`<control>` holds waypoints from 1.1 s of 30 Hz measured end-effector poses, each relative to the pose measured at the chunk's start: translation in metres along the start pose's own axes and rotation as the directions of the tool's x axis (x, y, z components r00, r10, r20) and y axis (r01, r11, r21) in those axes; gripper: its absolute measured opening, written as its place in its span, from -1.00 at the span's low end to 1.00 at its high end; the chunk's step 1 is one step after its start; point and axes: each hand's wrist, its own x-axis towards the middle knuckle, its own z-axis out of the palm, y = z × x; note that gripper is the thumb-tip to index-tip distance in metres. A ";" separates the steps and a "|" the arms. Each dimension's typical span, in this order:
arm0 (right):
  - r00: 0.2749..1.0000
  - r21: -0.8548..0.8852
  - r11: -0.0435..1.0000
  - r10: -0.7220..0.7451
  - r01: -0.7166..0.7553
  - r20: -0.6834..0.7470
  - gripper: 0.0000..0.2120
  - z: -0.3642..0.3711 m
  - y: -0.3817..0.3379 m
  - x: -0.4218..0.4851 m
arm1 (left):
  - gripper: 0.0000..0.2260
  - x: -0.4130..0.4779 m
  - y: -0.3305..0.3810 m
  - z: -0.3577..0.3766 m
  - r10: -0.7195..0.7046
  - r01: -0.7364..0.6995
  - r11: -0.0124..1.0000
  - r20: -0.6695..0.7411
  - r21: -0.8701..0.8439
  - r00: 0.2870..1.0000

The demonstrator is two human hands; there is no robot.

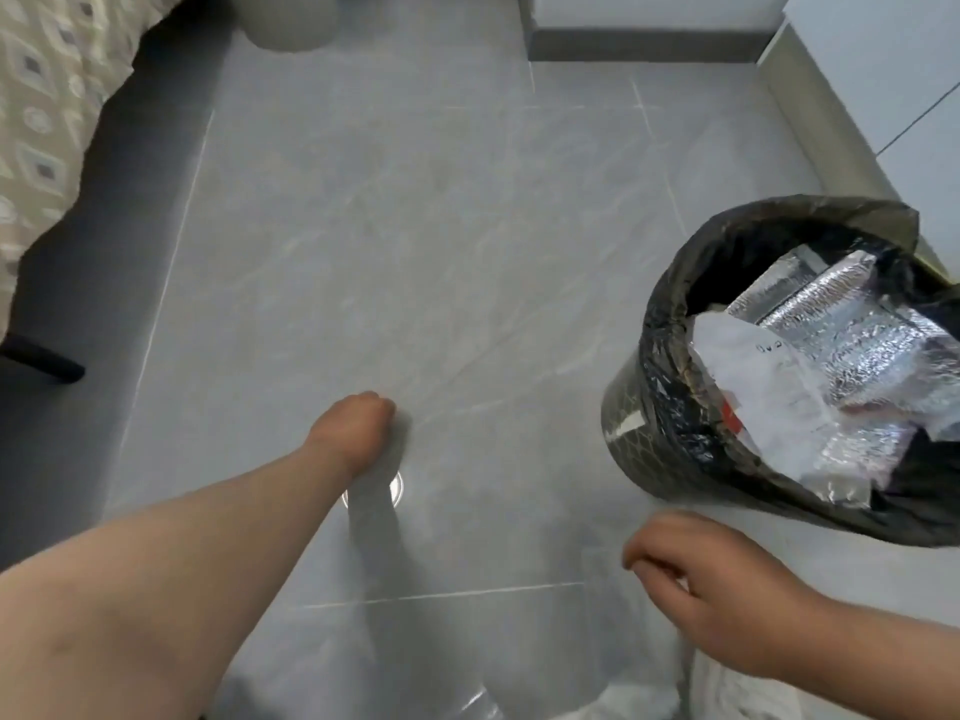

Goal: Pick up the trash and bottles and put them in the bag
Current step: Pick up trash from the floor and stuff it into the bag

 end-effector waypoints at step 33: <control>0.895 -0.171 0.924 0.375 -0.341 0.244 -0.78 0.079 -0.001 0.018 | -0.81 -0.107 0.025 0.016 -0.214 0.105 0.853 -0.159 -0.512 0.964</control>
